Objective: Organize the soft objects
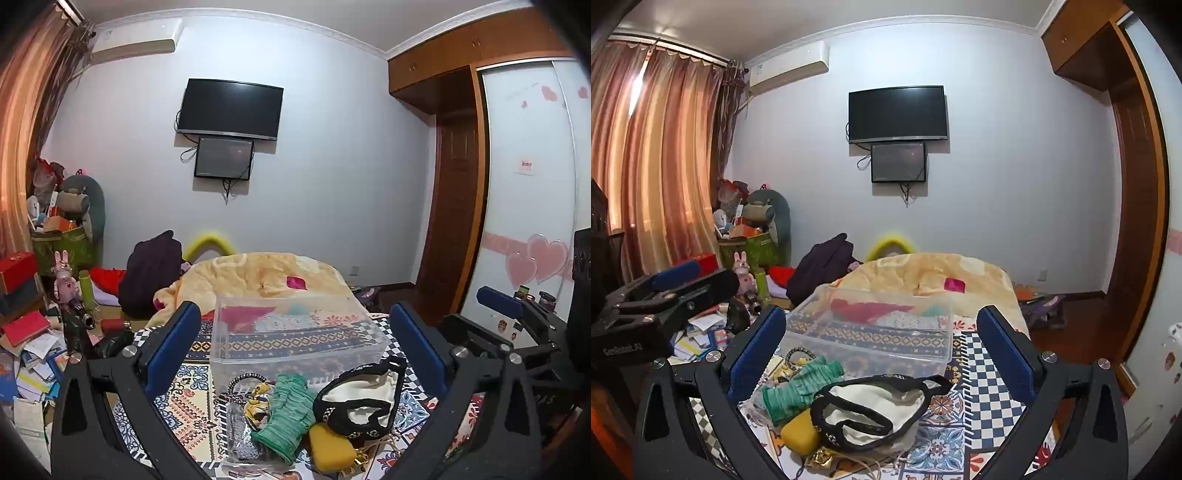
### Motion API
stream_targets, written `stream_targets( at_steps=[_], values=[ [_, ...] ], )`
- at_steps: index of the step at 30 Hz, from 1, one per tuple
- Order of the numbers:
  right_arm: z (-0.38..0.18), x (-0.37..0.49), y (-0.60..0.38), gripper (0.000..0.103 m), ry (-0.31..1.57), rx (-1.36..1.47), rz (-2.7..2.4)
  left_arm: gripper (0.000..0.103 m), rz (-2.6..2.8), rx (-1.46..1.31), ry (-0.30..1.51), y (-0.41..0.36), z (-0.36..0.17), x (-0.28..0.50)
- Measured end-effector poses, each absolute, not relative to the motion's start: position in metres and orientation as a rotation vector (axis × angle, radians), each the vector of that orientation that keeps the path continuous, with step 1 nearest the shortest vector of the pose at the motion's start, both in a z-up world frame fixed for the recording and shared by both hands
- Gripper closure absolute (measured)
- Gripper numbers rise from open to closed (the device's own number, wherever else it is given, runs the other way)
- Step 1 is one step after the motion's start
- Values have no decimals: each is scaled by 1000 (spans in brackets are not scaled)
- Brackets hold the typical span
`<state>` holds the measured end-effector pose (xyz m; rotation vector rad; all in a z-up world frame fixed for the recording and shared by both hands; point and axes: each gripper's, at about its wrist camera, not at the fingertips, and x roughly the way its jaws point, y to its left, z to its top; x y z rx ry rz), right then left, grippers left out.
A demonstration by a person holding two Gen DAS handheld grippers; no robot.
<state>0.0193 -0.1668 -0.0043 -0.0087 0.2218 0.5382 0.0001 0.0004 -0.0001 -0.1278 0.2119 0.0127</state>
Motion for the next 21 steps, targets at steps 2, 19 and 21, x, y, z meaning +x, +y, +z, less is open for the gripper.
stream_targets(
  at_steps=[2, 19, 21],
  values=[
    [-5, 20, -166, 0, 228, -15, 537, 0, 28, -121, 203, 0, 0, -1],
    [0, 14, -173, 0, 212, 28, 540, 0, 11, -104, 197, 1, 0, -1],
    [2, 14, -174, 0, 211, 29, 538, 0, 8, -100, 197, 0, -1, -1]
  ],
)
